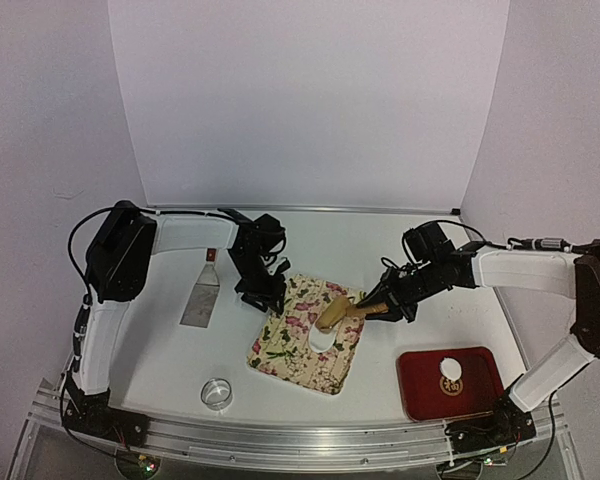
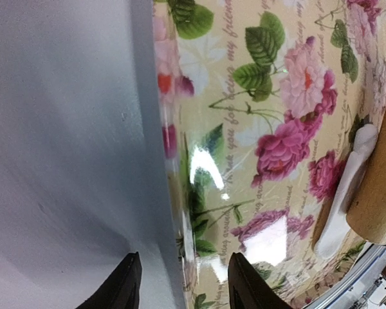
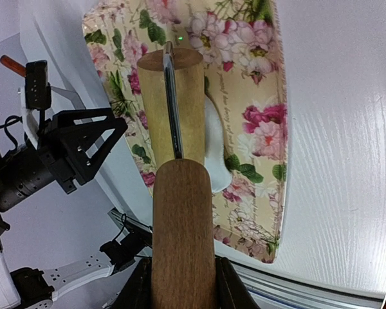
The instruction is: Roll out the dumpling wrappers from the dough
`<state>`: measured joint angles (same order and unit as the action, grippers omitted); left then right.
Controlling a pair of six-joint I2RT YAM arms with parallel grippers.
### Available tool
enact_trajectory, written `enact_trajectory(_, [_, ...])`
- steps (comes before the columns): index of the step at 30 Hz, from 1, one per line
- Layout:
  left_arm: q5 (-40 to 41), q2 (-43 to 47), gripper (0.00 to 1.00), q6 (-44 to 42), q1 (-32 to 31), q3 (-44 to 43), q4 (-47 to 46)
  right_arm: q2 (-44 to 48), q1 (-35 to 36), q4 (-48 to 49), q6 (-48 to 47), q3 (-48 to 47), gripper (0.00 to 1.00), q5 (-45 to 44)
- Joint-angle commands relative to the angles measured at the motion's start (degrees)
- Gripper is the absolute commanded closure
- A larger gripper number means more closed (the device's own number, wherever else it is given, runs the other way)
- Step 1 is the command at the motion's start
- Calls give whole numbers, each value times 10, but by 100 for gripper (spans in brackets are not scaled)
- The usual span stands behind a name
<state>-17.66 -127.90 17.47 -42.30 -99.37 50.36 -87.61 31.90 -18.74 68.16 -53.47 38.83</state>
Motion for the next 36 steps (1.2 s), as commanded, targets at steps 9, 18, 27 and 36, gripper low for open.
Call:
enact_trajectory(9, [14,-9,87,-39,4,3,0,6,0,50,94,70,100,-34])
enact_trajectory(18, [-2,9,100,-21,9,50,-27,-70,1,-9,46,74,100,-53])
enact_trajectory(27, [-28,26,100,-2,18,103,-55,-111,11,-48,18,102,100,-117])
enact_trajectory(36, [-34,34,100,7,39,117,-63,36,12,-84,-8,116,100,-89])
